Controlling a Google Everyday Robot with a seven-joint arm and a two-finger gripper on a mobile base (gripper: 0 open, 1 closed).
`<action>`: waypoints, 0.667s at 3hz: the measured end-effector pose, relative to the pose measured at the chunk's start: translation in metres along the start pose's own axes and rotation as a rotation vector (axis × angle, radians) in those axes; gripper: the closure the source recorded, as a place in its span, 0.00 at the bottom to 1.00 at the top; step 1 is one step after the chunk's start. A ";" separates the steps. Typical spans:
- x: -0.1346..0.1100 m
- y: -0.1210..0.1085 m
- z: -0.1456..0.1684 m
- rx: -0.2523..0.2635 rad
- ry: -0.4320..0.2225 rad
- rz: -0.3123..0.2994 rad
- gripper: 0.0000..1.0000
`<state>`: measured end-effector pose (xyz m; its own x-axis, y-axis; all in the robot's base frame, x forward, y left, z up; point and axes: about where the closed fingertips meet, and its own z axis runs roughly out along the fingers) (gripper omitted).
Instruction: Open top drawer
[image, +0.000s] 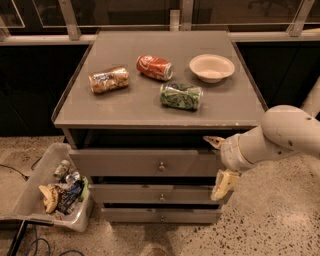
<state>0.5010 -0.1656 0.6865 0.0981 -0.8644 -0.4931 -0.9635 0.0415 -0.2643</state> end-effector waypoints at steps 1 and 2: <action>0.001 -0.008 0.017 -0.009 -0.015 0.007 0.00; 0.016 -0.011 0.048 -0.038 -0.011 0.050 0.00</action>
Offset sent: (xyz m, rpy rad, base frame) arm 0.0299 0.0092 -0.0519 0.0235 0.0655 -0.0276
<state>0.5249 -0.1563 0.6417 0.0520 -0.8559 -0.5145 -0.9761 0.0652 -0.2072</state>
